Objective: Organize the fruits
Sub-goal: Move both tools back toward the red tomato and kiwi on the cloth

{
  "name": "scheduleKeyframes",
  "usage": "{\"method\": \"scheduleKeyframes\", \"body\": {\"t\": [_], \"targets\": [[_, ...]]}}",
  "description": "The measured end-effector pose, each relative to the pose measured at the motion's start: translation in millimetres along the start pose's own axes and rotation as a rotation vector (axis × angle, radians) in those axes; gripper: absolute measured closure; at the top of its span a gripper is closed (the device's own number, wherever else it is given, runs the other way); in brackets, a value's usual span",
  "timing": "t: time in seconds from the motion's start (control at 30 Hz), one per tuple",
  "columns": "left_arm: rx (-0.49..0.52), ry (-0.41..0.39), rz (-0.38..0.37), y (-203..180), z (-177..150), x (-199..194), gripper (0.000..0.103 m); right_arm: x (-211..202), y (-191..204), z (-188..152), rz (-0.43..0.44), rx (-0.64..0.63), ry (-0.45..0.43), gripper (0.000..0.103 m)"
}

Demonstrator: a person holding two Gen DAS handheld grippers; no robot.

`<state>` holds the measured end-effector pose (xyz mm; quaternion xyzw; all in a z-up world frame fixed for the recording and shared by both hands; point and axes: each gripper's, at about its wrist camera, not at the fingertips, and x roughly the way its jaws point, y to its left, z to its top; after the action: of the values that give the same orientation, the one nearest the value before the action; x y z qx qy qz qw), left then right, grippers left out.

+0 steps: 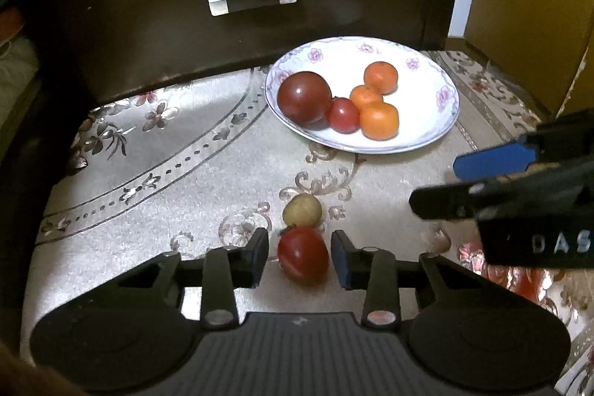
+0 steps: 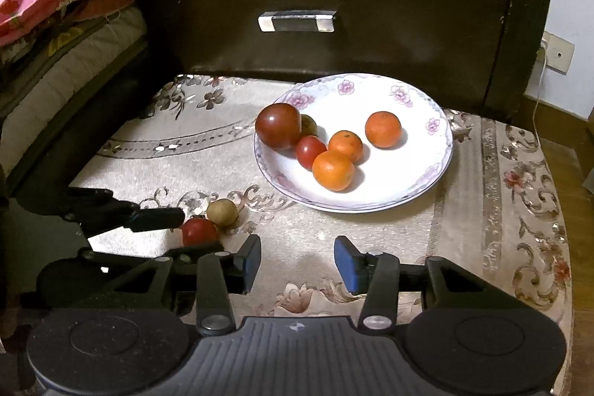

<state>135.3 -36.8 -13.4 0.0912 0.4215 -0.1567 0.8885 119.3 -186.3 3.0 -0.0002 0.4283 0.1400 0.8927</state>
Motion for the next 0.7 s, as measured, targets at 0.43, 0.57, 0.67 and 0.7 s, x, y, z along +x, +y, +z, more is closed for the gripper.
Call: {"method": "scheduleKeyframes", "body": {"t": [0.43,0.57,0.67,0.7], "targets": [[0.002,0.005,-0.018,2,-4,-6,0.067,8,0,-1,0.01,-0.006,0.025,0.062],[0.005,0.015,-0.032,2,-5,-2,0.067,15,3,-1,0.007,-0.001,0.037,0.062],[0.018,0.028,-0.021,1,-10,3,0.067,16,1,-1,0.015,0.009,0.038,0.062],[0.015,0.031,-0.022,1,-10,2,0.068,17,0,0,0.014,0.009,0.038,0.062]]}}
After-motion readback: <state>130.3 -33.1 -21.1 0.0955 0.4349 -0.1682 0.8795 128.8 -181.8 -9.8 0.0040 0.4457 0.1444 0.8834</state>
